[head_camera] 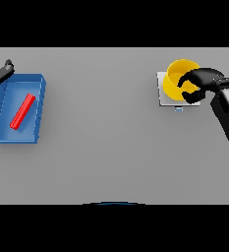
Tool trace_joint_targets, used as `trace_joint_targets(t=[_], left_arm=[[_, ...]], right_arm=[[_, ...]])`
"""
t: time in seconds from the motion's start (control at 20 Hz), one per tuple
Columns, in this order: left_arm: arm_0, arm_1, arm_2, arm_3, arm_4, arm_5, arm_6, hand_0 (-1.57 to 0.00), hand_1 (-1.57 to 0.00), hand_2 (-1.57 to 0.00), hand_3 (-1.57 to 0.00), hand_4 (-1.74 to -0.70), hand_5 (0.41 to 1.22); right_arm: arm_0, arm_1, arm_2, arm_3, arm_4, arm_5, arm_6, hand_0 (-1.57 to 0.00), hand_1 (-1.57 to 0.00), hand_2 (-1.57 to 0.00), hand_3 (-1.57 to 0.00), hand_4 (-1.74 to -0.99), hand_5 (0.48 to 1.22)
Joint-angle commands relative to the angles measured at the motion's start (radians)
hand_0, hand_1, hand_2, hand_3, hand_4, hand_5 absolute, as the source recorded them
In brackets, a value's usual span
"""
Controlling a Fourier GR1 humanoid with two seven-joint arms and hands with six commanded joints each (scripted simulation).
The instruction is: Pick up the red beaker and tilt it to pour out 1 green nut into yellow bowl. Pick up the yellow bowl and place it on the metallic measuring scale.
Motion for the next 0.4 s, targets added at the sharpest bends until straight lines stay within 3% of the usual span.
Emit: trace_joint_targets(t=[0.0,0.2,0.35], left_arm=[[0.007,0.001,0.002,-0.008,0.006,0.001,-0.004,0.0,0.0,0.0,0.0,-0.85,0.771],[0.013,0.013,0.001,-0.023,0.002,0.006,-0.002,0.0,0.0,0.0,0.0,-0.85,0.772],[0.025,0.028,-0.004,-0.055,0.001,0.016,0.019,0.0,0.0,0.0,0.0,-0.85,0.768]], right_arm=[[0.002,0.002,0.004,0.002,0.006,-0.003,0.007,-0.24,-0.18,-0.26,-0.47,-1.471,0.836],[0.022,-0.01,0.023,0.001,0.022,-0.012,-0.024,-0.1,-0.07,-0.12,-0.33,-1.432,0.807],[0.006,-0.002,0.022,0.003,0.023,-0.008,-0.008,-0.05,-0.04,-0.06,-0.26,-1.414,0.796]])
